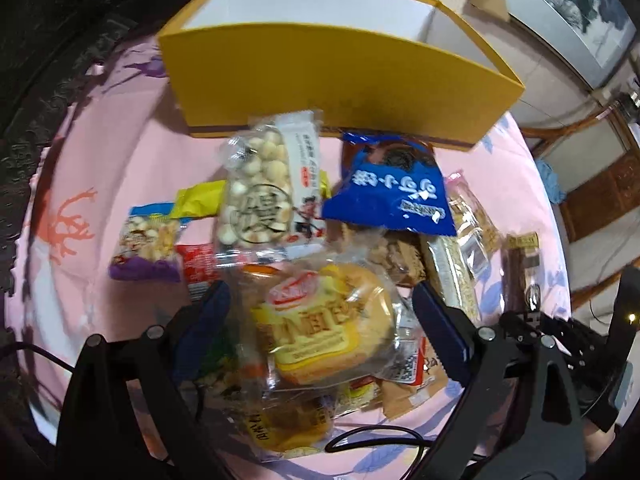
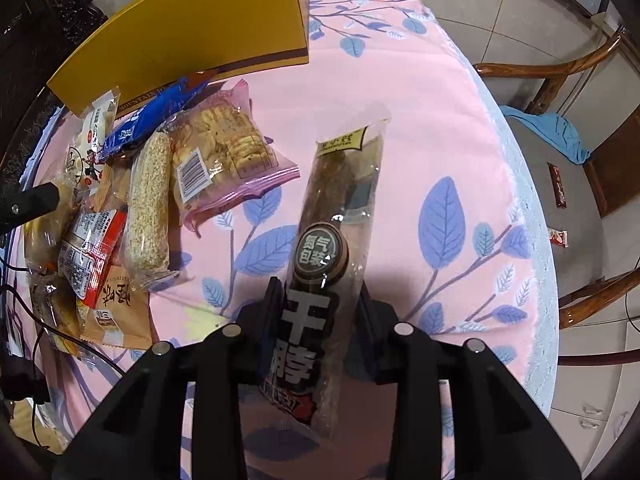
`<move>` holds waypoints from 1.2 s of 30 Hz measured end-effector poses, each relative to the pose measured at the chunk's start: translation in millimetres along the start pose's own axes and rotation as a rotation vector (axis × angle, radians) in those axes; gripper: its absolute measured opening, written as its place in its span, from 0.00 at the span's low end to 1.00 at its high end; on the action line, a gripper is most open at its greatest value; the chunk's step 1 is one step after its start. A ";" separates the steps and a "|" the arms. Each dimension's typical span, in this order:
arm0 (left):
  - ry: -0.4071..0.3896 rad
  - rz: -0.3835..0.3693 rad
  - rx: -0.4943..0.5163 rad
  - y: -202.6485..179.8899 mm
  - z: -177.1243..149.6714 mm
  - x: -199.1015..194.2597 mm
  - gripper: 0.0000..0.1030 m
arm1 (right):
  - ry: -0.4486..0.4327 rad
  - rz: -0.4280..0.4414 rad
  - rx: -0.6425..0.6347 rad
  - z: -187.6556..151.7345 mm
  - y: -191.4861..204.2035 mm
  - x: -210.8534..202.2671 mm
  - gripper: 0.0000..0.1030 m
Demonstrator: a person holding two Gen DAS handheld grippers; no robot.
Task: Organize snacks
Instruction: 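Grasp the yellow mini bread bag with the left gripper while the right gripper lifts the sausage, then carry both snacks over the yellow box and release them inside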
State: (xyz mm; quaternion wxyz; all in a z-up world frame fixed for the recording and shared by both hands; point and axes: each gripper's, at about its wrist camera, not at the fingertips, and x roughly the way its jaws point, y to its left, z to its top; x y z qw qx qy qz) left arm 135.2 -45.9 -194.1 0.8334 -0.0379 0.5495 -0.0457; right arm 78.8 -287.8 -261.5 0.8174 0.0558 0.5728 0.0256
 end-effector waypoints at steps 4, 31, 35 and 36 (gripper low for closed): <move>0.052 -0.004 0.005 0.1 0.0 10.6 0.91 | -0.002 -0.005 -0.004 1.3 0.0 2.0 0.37; -0.147 -0.173 -0.022 17.3 -6.4 -41.5 0.69 | -0.070 0.023 -0.001 5.6 -7.5 -29.7 0.27; -0.195 -0.171 -0.019 18.3 1.4 -60.3 0.69 | -0.137 0.043 -0.007 17.8 -3.5 -54.9 0.27; -0.212 -0.172 -0.019 19.6 5.4 -66.8 0.69 | -0.150 0.048 -0.008 20.9 -2.5 -59.8 0.27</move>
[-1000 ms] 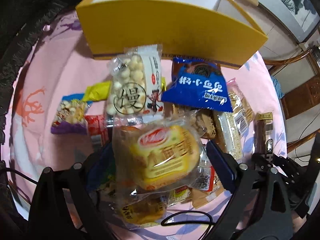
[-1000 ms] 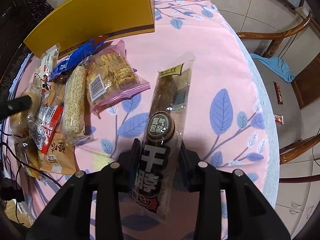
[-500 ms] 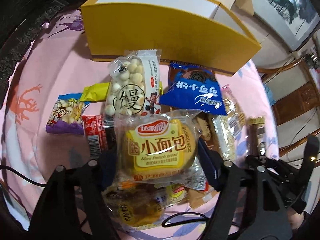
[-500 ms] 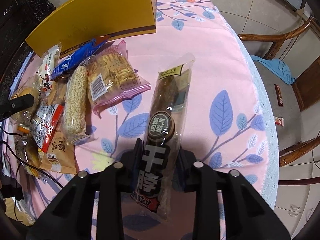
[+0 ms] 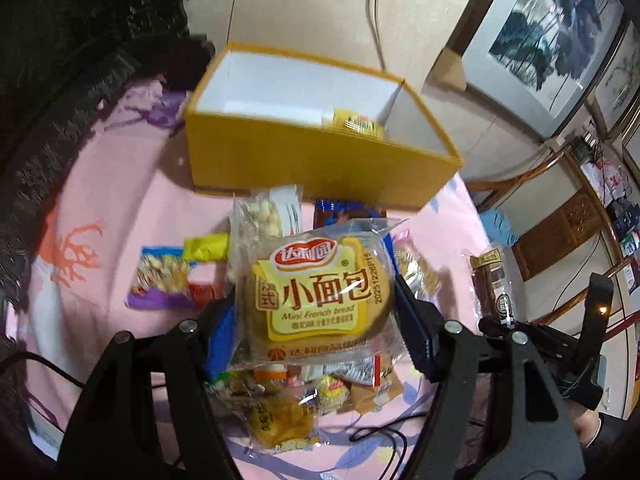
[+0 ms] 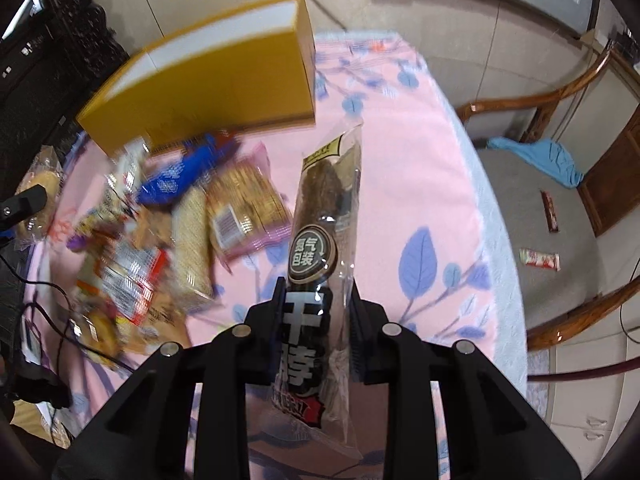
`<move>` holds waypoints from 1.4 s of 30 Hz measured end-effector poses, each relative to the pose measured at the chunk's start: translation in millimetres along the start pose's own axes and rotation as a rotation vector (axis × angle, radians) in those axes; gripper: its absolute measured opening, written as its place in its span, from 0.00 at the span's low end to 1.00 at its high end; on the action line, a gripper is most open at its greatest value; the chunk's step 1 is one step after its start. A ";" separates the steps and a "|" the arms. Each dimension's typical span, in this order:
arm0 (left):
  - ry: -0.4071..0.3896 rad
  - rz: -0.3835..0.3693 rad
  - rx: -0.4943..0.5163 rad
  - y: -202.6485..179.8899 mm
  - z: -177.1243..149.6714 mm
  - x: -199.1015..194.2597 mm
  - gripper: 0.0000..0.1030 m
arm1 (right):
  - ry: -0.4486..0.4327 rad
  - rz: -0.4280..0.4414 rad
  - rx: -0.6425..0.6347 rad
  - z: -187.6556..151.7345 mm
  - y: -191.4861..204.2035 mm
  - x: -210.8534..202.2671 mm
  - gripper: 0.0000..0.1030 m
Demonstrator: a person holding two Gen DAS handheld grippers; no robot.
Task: Organize snacks
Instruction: 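Carry both snacks over the yellow box and release them inside, then grasp the rice bar with the right gripper while the left gripper approaches the round bread bag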
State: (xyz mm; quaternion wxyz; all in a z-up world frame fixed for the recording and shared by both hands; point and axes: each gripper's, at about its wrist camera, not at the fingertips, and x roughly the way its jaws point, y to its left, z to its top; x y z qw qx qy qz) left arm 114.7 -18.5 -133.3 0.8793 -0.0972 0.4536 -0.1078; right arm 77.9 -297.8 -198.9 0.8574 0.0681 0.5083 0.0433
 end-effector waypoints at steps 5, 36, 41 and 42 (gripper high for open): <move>-0.099 -0.010 0.015 -1.1 39.8 -22.6 0.69 | -0.123 0.060 -0.025 46.7 16.0 -27.5 0.27; -0.136 0.144 -0.100 29.5 198.3 89.6 0.92 | -0.317 0.059 -0.193 234.7 89.6 46.9 0.85; -0.175 0.077 -0.162 44.7 174.3 54.4 0.93 | -0.312 0.126 -0.167 208.8 73.7 21.6 0.95; -0.174 0.079 -0.159 46.0 169.3 49.6 0.93 | -0.294 0.128 -0.158 200.0 69.0 19.0 0.95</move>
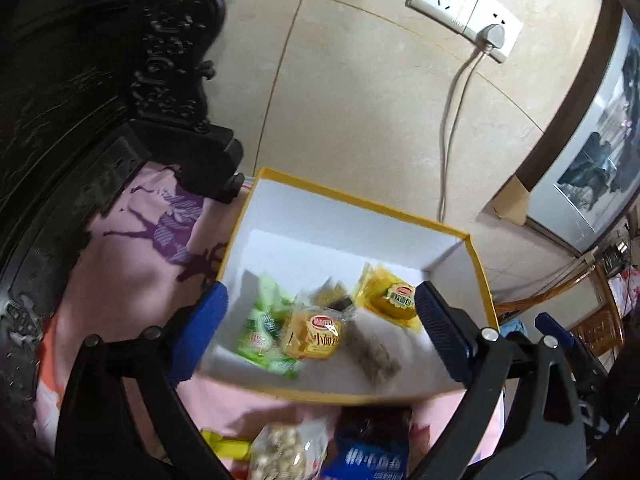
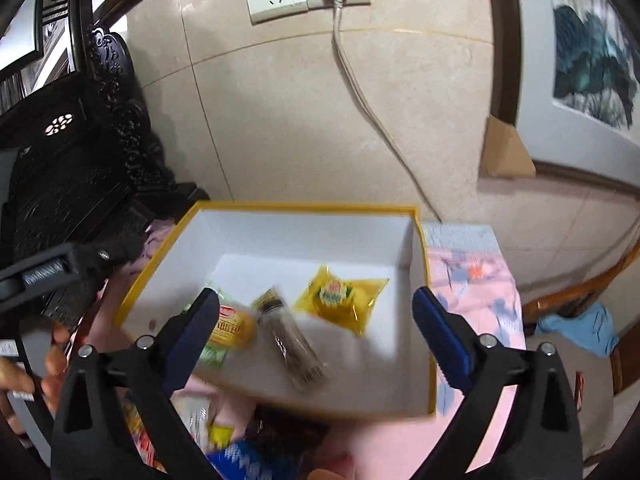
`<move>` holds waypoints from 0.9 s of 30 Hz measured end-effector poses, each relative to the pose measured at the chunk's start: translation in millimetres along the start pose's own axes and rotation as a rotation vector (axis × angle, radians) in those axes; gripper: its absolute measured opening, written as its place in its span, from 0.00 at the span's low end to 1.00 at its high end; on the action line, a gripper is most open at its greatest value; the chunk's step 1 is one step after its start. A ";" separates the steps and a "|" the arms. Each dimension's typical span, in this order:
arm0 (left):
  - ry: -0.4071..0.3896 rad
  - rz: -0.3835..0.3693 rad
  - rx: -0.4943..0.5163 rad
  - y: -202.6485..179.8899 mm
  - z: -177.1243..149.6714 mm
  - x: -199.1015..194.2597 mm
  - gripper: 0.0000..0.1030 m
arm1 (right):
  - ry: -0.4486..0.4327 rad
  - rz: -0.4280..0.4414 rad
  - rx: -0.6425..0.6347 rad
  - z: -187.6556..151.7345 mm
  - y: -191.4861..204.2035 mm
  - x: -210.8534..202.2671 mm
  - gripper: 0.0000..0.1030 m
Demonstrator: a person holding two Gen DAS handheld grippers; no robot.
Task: Organize snacks
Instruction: 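Grasp the rice bar with the right gripper while the left gripper approaches the round bread bag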
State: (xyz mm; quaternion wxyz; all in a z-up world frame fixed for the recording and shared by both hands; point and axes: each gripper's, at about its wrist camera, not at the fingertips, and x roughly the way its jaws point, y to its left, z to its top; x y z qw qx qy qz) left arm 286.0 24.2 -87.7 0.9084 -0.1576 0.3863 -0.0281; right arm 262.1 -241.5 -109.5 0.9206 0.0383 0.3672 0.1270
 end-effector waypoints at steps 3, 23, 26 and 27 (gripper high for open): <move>0.015 0.024 0.014 13.5 -20.1 -20.8 0.93 | 0.058 0.019 0.048 -25.7 -9.2 -12.0 0.95; 0.256 0.133 0.014 64.5 -176.4 -88.5 0.94 | 0.371 0.094 0.009 -165.9 30.8 -14.0 0.62; 0.258 0.121 0.013 63.9 -180.0 -93.0 0.94 | 0.405 0.074 -0.008 -168.8 35.0 5.7 0.52; 0.258 0.117 0.011 64.8 -181.0 -94.8 0.94 | 0.421 0.068 -0.007 -170.8 34.7 11.7 0.50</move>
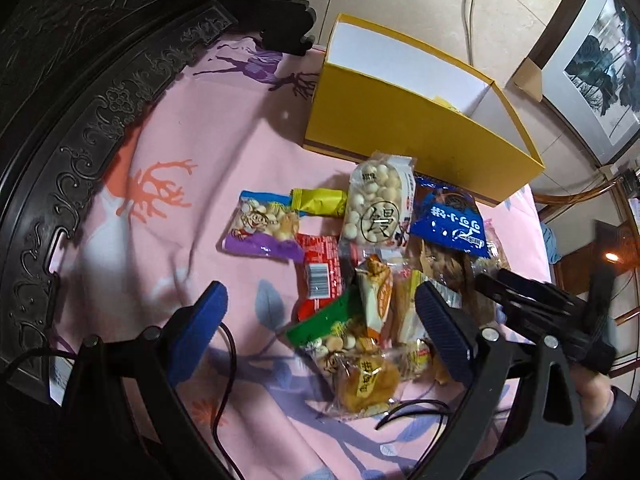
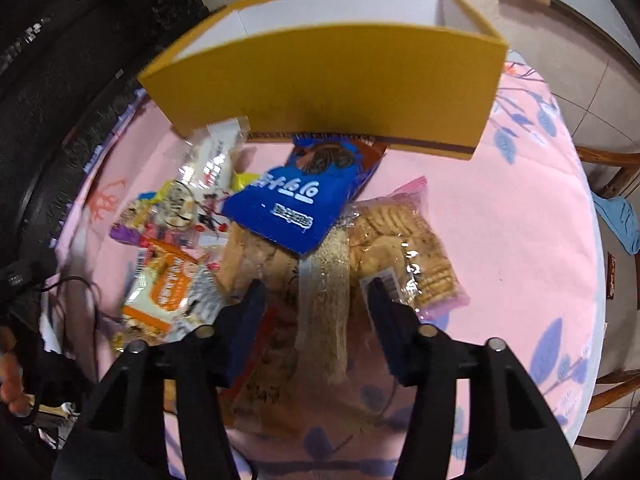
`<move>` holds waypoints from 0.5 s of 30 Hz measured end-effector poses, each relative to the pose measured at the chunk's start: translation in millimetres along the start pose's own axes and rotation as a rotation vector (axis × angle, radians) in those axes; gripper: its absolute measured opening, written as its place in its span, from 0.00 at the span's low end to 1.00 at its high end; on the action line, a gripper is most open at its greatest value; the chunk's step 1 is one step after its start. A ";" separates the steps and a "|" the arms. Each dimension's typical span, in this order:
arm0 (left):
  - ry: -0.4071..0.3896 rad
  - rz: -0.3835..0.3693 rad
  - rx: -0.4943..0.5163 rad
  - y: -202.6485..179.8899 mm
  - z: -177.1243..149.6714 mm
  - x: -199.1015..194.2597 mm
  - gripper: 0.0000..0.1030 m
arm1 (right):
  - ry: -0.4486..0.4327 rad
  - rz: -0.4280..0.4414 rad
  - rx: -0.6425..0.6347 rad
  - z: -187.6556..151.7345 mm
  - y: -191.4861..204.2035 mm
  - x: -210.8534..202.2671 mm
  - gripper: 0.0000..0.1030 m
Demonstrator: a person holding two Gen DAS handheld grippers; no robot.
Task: Organize snacks
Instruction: 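Grasp the rice bar with the right gripper while the left gripper approaches the round bread bag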
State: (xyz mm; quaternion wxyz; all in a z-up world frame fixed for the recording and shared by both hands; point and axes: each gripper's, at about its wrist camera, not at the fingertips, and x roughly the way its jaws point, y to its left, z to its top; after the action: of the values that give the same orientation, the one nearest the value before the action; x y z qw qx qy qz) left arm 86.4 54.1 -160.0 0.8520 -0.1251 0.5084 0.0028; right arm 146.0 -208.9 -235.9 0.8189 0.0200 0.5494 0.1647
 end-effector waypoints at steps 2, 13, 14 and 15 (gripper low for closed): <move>0.000 0.006 -0.004 2.2 -1.8 -2.0 0.94 | -0.004 -0.003 -0.013 1.4 3.0 4.9 0.49; 0.046 0.022 -0.055 26.3 -12.8 7.9 0.94 | 0.008 -0.042 -0.076 -15.8 7.2 -4.7 0.28; 0.053 0.016 -0.042 25.1 -14.6 9.8 0.94 | 0.002 -0.033 -0.074 -20.4 5.8 -11.0 0.28; 0.064 0.009 -0.024 22.2 -16.8 12.5 0.94 | 0.001 -0.030 -0.075 -24.4 4.0 -14.4 0.28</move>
State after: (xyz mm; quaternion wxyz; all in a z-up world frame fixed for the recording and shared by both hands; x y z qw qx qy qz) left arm 75.0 70.5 -183.1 0.8336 -0.1330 0.5361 0.0088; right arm 117.9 -212.9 -231.8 0.8211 -0.0188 0.5436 0.1729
